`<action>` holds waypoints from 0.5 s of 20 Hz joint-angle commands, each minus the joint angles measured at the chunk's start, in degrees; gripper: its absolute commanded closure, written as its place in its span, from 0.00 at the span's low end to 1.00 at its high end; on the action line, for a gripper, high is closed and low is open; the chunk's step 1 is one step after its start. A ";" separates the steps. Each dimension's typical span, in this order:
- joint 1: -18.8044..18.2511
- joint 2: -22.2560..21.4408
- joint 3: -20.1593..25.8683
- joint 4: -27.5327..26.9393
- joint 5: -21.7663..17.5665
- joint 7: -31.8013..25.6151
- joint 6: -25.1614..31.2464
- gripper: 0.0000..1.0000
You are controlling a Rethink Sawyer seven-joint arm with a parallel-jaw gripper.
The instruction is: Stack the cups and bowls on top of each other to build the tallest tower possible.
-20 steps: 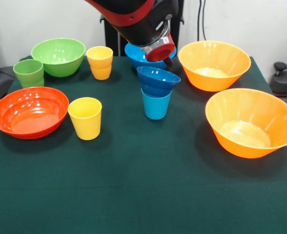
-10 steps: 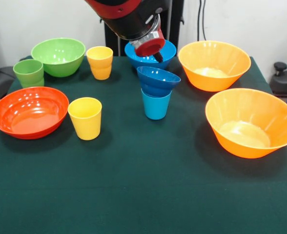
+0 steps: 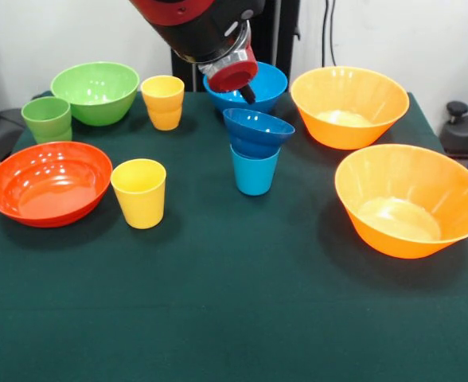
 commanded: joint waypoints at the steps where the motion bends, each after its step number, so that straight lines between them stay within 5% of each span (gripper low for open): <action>1: -2.10 2.23 2.70 -1.15 -5.86 -0.47 0.85 0.00; 10: -1.89 -0.60 1.97 3.40 -6.19 -1.61 0.02 0.00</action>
